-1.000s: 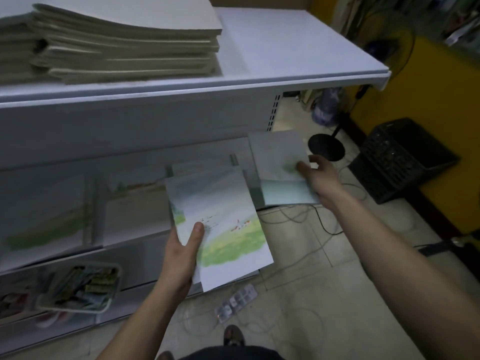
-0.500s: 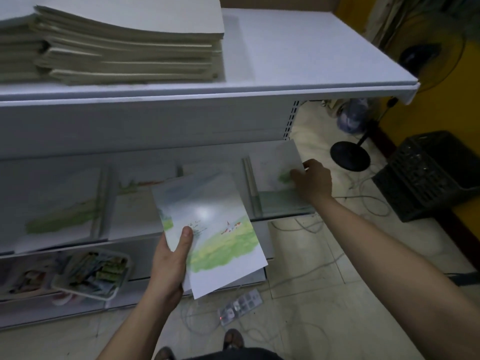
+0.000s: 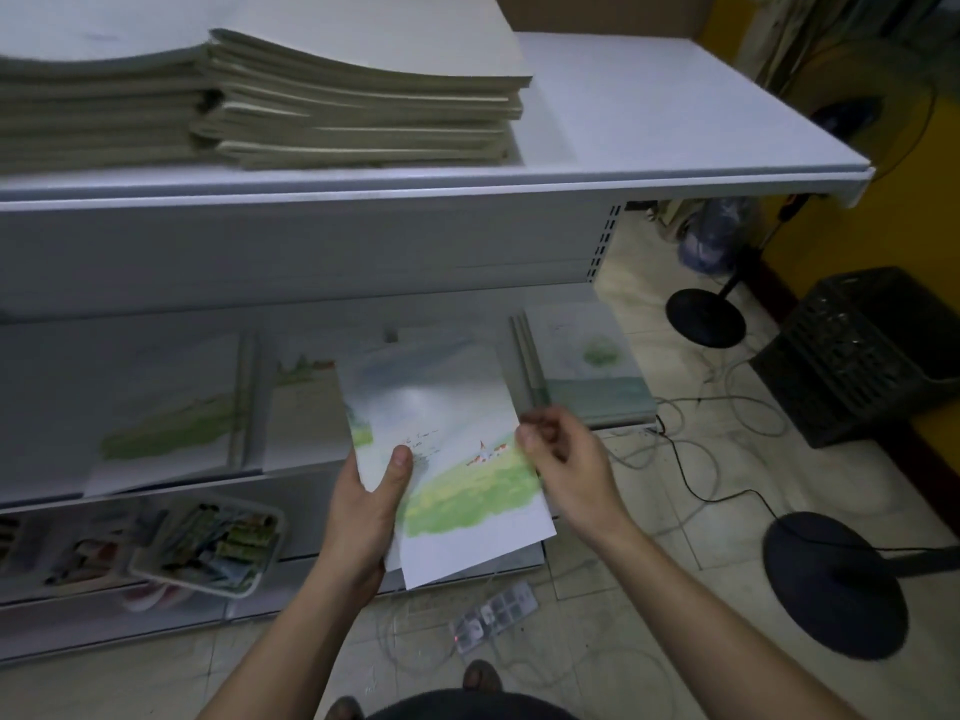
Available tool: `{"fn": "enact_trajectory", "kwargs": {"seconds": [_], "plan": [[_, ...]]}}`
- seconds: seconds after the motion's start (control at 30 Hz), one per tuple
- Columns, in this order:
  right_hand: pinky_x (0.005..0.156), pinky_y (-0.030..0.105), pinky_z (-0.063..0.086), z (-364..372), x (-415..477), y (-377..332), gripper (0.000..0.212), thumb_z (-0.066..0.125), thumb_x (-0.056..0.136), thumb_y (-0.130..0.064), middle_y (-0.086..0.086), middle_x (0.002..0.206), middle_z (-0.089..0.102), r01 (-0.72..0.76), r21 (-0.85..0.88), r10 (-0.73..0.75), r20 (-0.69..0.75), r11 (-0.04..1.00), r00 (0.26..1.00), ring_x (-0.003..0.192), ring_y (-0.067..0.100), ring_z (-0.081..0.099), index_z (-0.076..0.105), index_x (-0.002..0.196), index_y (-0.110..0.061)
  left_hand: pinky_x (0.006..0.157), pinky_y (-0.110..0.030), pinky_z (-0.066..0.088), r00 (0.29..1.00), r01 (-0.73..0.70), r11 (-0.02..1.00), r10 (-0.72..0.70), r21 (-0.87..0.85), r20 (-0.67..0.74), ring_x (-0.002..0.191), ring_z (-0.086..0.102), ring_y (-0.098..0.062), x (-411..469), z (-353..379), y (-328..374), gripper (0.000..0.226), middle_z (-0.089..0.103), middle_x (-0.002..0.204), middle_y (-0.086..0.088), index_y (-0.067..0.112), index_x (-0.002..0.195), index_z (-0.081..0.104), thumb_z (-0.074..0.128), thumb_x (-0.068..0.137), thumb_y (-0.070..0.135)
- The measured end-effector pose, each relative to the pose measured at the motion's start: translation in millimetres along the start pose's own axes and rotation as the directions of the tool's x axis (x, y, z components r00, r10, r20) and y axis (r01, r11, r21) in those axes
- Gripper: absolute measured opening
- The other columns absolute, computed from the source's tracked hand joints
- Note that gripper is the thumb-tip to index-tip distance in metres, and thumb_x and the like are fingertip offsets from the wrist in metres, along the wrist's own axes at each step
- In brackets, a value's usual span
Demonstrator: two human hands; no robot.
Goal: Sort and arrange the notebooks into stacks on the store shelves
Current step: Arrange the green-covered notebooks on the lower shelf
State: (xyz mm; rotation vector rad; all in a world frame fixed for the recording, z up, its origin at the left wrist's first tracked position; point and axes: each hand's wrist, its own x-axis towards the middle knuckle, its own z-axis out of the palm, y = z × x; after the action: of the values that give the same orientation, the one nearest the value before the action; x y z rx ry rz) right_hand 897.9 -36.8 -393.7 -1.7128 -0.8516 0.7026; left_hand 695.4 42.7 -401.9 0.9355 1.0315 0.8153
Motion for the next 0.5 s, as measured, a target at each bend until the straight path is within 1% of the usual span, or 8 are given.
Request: {"fn": "enact_trajectory", "kwargs": {"seconds": [0.07, 0.13, 0.2, 0.27, 0.33, 0.4, 0.43, 0.5], "plan": [[0.068, 0.024, 0.055, 17.7, -20.5, -4.4, 0.030, 0.081, 0.083, -0.028, -0.005, 0.089, 0.070, -0.030, 0.058, 0.030, -0.003, 0.998, 1.000, 0.077, 0.009, 0.066, 0.065, 0.108, -0.023, 0.071, -0.033, 0.063, 0.999, -0.027, 1.000, 0.026, 0.017, 0.023, 0.097, 0.077, -0.025, -3.4, -9.7, 1.9, 0.045, 0.079, 0.111, -0.002, 0.016, 0.123, 0.063, 0.068, 0.082, 0.034], [0.066, 0.028, 0.056, 27.8, -30.6, -6.1, 0.036, 0.086, 0.078, -0.029, -0.003, 0.087, 0.072, -0.044, 0.050, 0.046, -0.028, 0.998, 0.999, 0.075, 0.012, 0.067, 0.067, 0.108, -0.024, 0.071, -0.030, 0.063, 0.999, -0.040, 0.999, 0.039, 0.023, 0.037, 0.099, 0.076, -0.025, -6.3, -20.0, 2.7, 0.048, 0.078, 0.112, -0.001, 0.015, 0.124, 0.063, 0.069, 0.082, 0.037], [0.069, 0.031, 0.058, 34.5, -35.1, -8.3, 0.034, 0.083, 0.081, -0.029, -0.005, 0.089, 0.074, -0.044, 0.027, 0.045, -0.016, 0.999, 0.999, 0.079, 0.011, 0.070, 0.068, 0.110, -0.024, 0.073, -0.030, 0.063, 0.998, -0.069, 0.997, 0.069, 0.026, 0.010, 0.101, 0.076, -0.021, -9.5, -30.0, 3.8, 0.059, 0.078, 0.113, 0.004, 0.019, 0.123, 0.064, 0.073, 0.079, 0.057], [0.077, 0.035, 0.060, 41.8, -38.3, -10.2, 0.029, 0.079, 0.086, -0.024, -0.006, 0.095, 0.076, -0.036, 0.011, 0.036, 0.005, 0.999, 0.999, 0.087, 0.010, 0.072, 0.068, 0.112, -0.022, 0.083, -0.038, 0.063, 0.998, -0.056, 0.998, 0.056, 0.024, -0.004, 0.105, 0.075, -0.019, -11.6, -40.8, 4.7, 0.072, 0.077, 0.117, 0.005, 0.023, 0.125, 0.063, 0.068, 0.075, 0.074], [0.081, 0.037, 0.060, 49.5, -42.2, -15.0, 0.022, 0.073, 0.090, -0.020, -0.007, 0.098, 0.076, -0.019, -0.004, 0.019, 0.016, 1.000, 1.000, 0.091, 0.009, 0.071, 0.067, 0.111, -0.022, 0.091, -0.040, 0.059, 0.998, -0.051, 0.998, 0.052, 0.024, -0.021, 0.106, 0.073, -0.014, -12.9, -52.4, 6.0, 0.056, 0.075, 0.117, 0.006, 0.025, 0.127, 0.061, 0.056, 0.085, 0.061], [0.083, 0.039, 0.060, 58.6, -45.3, -19.6, 0.020, 0.069, 0.093, -0.017, -0.006, 0.100, 0.076, -0.023, 0.015, 0.023, 0.036, 1.000, 0.999, 0.093, 0.009, 0.072, 0.064, 0.111, -0.023, 0.084, -0.027, 0.059, 0.998, -0.056, 0.998, 0.057, 0.027, -0.036, 0.097, 0.073, -0.003, -16.0, -65.1, 10.1, 0.046, 0.073, 0.113, 0.013, 0.027, 0.125, 0.061, 0.050, 0.087, 0.051], [0.083, 0.041, 0.060, 64.1, -47.0, -21.7, 0.019, 0.067, 0.095, -0.016, -0.005, 0.100, 0.076, -0.028, 0.020, 0.027, 0.048, 0.999, 0.998, 0.093, 0.010, 0.072, 0.061, 0.112, -0.023, 0.077, -0.022, 0.059, 0.997, -0.062, 0.997, 0.064, 0.038, -0.051, 0.094, 0.074, -0.002, -17.1, -73.7, 11.8, 0.044, 0.073, 0.111, 0.014, 0.027, 0.123, 0.061, 0.050, 0.087, 0.050], [0.080, 0.043, 0.061, 76.8, -51.3, -23.7, 0.019, 0.064, 0.097, -0.015, -0.002, 0.098, 0.077, -0.038, 0.022, 0.036, 0.077, 0.999, 0.996, 0.091, 0.013, 0.073, 0.057, 0.112, -0.025, 0.069, -0.022, 0.059, 0.993, -0.067, 0.996, 0.072, 0.056, -0.092, 0.093, 0.075, -0.008, -19.9, -93.0, 15.5, 0.041, 0.075, 0.109, 0.012, 0.029, 0.120, 0.062, 0.052, 0.086, 0.050]]}}
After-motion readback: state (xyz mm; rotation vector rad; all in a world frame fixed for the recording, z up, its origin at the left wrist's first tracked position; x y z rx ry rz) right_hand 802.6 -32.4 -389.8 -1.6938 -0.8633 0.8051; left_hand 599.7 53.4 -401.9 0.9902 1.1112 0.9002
